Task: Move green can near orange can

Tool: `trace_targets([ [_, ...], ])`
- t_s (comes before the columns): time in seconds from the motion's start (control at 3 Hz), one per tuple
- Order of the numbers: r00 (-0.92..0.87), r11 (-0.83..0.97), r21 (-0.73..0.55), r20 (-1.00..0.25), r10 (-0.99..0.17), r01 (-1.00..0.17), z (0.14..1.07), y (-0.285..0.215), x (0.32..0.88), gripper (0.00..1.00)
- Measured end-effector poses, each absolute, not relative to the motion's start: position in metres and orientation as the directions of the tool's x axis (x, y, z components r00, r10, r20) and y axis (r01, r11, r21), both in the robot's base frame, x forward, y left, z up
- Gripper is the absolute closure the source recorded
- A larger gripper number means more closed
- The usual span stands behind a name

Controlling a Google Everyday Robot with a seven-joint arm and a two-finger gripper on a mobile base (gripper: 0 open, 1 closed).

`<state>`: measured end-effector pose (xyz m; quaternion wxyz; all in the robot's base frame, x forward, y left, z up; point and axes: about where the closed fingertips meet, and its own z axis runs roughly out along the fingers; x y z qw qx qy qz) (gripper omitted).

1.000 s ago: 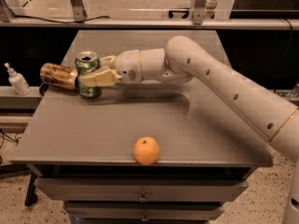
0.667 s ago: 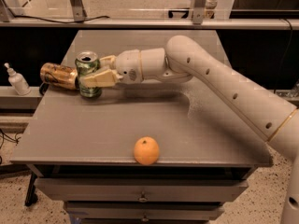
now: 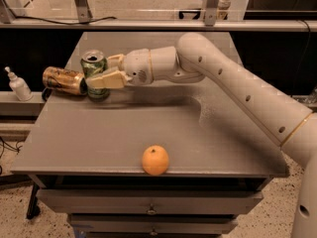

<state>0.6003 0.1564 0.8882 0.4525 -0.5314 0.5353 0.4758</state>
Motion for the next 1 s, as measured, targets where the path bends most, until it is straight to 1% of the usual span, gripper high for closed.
trace_targets([
  [0.33,-0.011,-0.030,0.015,-0.990,-0.137,-0.999,0.894,0.157,0.601,0.00],
  [0.67,-0.001,-0.038,0.007,-0.990,-0.139,-0.999,0.900,0.155,0.600,0.00],
  [1.0,0.012,-0.002,-0.012,-0.990,-0.142,-1.000,0.913,0.130,0.606,0.00],
])
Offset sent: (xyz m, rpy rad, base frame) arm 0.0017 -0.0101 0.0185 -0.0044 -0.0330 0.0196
